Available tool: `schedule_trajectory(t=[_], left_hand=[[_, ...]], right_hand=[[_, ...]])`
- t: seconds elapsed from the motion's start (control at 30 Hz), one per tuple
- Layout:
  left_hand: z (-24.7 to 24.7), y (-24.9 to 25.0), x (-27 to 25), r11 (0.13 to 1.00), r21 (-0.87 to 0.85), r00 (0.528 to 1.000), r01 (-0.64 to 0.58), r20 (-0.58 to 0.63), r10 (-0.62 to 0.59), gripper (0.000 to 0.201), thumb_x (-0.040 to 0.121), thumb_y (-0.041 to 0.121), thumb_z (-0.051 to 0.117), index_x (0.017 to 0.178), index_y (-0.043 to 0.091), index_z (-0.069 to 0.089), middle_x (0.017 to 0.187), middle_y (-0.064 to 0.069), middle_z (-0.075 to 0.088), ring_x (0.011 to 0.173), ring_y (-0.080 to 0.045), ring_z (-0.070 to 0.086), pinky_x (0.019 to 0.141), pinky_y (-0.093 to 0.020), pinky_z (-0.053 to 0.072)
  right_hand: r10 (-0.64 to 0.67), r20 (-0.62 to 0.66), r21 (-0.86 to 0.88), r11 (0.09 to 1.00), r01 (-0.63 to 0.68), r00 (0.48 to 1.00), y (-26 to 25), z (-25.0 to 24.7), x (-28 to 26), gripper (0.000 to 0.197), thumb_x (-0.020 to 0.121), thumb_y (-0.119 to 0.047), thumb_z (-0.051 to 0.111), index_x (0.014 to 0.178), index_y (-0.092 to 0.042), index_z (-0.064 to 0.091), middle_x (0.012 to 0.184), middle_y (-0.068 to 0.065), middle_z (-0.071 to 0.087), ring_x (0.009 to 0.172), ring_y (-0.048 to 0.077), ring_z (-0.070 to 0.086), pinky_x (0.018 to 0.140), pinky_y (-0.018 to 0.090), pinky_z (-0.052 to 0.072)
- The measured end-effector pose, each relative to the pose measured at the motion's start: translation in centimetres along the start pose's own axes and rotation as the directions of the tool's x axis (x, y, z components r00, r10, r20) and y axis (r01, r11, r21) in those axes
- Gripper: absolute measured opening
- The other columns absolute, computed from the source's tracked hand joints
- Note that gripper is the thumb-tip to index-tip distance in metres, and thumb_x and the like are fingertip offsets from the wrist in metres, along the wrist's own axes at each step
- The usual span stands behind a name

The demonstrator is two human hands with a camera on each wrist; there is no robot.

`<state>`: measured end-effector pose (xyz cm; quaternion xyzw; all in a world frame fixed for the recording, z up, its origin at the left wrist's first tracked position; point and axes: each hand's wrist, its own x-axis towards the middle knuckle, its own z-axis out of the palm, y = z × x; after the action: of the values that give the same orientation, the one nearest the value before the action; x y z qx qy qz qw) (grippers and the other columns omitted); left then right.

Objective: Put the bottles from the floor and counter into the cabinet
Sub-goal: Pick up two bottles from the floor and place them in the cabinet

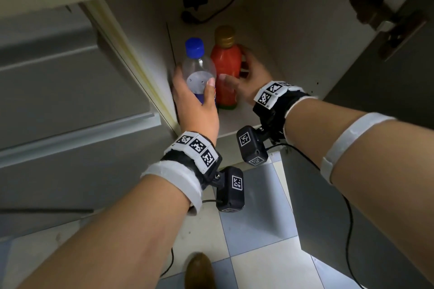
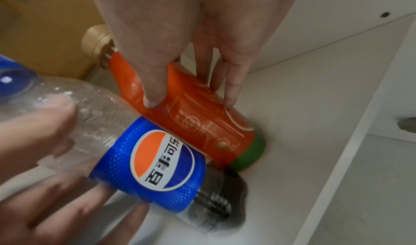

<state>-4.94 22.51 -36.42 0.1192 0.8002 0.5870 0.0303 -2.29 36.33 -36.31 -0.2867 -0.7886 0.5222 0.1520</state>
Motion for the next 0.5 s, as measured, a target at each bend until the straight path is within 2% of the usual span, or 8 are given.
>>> schedule_trajectory(t=[0.07, 0.1, 0.17, 0.23, 0.3, 0.4, 0.43, 0.5], left_hand=[[-0.1, 0.4, -0.2, 0.999, 0.013, 0.999, 0.035, 0.0, -0.035, 0.07, 0.097, 0.033, 0.06, 0.156, 0.027, 0.022, 0.156, -0.001, 0.042, 0.14, -0.021, 0.047, 0.117, -0.038, 0.039], [-0.1, 0.6, -0.4, 0.998, 0.027, 0.999, 0.053, 0.002, -0.053, 0.071, 0.099, 0.033, 0.057, 0.157, 0.029, 0.018, 0.158, 0.0, 0.04, 0.142, -0.02, 0.045, 0.116, -0.031, 0.036], [-0.1, 0.9, -0.8, 0.995, 0.054, 0.996, 0.089, 0.009, -0.09, 0.072, 0.101, 0.034, 0.052, 0.159, 0.032, 0.01, 0.159, 0.001, 0.039, 0.141, -0.022, 0.046, 0.105, -0.02, 0.031], [-0.2, 0.9, -1.0, 0.99, 0.07, 0.992, 0.125, 0.02, -0.127, 0.072, 0.103, 0.035, 0.049, 0.16, 0.034, 0.004, 0.158, 0.0, 0.041, 0.138, -0.025, 0.05, 0.096, -0.02, 0.031], [-0.3, 0.9, -1.3, 0.984, 0.094, 0.988, 0.15, 0.03, -0.153, 0.072, 0.104, 0.035, 0.046, 0.16, 0.032, 0.002, 0.16, 0.0, 0.04, 0.137, -0.027, 0.051, 0.095, -0.021, 0.033], [-0.6, 0.9, -1.9, 0.979, 0.139, 0.986, 0.152, 0.049, -0.16, 0.073, 0.104, 0.036, 0.046, 0.161, 0.029, 0.001, 0.162, 0.001, 0.035, 0.138, -0.029, 0.048, 0.103, -0.028, 0.039], [-0.6, 0.9, -2.1, 0.978, 0.145, 0.986, 0.151, 0.055, -0.16, 0.074, 0.103, 0.035, 0.047, 0.161, 0.029, 0.0, 0.163, 0.002, 0.034, 0.139, -0.027, 0.047, 0.105, -0.027, 0.038], [-0.7, 0.6, -2.5, 0.979, 0.138, 0.985, 0.151, 0.068, -0.161, 0.079, 0.102, 0.031, 0.052, 0.161, 0.029, -0.002, 0.163, 0.004, 0.032, 0.142, -0.021, 0.042, 0.101, -0.017, 0.031]], right_hand=[[0.012, 0.029, -0.034, 0.999, -0.011, 1.0, -0.3, 0.4, 0.5, 0.08, 0.084, -0.033, 0.074, 0.15, -0.02, 0.031, 0.14, 0.006, 0.056, 0.122, 0.023, 0.058, 0.101, 0.032, 0.046], [0.015, 0.036, -0.041, 0.999, -0.014, 0.999, -0.5, 0.6, 0.7, 0.079, 0.084, -0.033, 0.073, 0.149, -0.018, 0.032, 0.14, 0.006, 0.056, 0.123, 0.023, 0.058, 0.099, 0.029, 0.045], [0.013, 0.049, -0.033, 0.999, -0.011, 0.999, -0.8, 1.4, 1.1, 0.075, 0.085, -0.033, 0.072, 0.148, -0.017, 0.034, 0.136, 0.007, 0.059, 0.119, 0.023, 0.061, 0.095, 0.028, 0.047], [0.013, 0.077, -0.002, 1.0, -0.013, 0.997, -0.9, 2.1, 1.2, 0.073, 0.086, -0.032, 0.07, 0.148, -0.021, 0.034, 0.129, 0.008, 0.064, 0.111, 0.025, 0.065, 0.094, 0.033, 0.052], [0.027, 0.127, 0.047, 0.998, -0.033, 0.991, -0.8, 2.6, 1.3, 0.074, 0.087, -0.031, 0.067, 0.151, -0.026, 0.031, 0.129, 0.008, 0.065, 0.105, 0.027, 0.067, 0.094, 0.042, 0.055], [0.102, 0.202, 0.15, 0.98, -0.134, 0.974, -0.7, 2.7, 1.3, 0.078, 0.086, -0.023, 0.065, 0.153, -0.031, 0.026, 0.139, 0.008, 0.058, 0.119, 0.027, 0.061, 0.098, 0.047, 0.053], [0.132, 0.209, 0.175, 0.97, -0.17, 0.969, -0.6, 2.6, 1.2, 0.078, 0.087, -0.017, 0.063, 0.153, -0.03, 0.025, 0.144, 0.009, 0.053, 0.126, 0.028, 0.057, 0.1, 0.047, 0.052], [0.184, 0.191, 0.157, 0.964, -0.215, 0.964, -0.3, 2.1, 0.4, 0.075, 0.09, -0.006, 0.058, 0.155, -0.026, 0.025, 0.152, 0.011, 0.043, 0.136, 0.026, 0.048, 0.1, 0.04, 0.051]])
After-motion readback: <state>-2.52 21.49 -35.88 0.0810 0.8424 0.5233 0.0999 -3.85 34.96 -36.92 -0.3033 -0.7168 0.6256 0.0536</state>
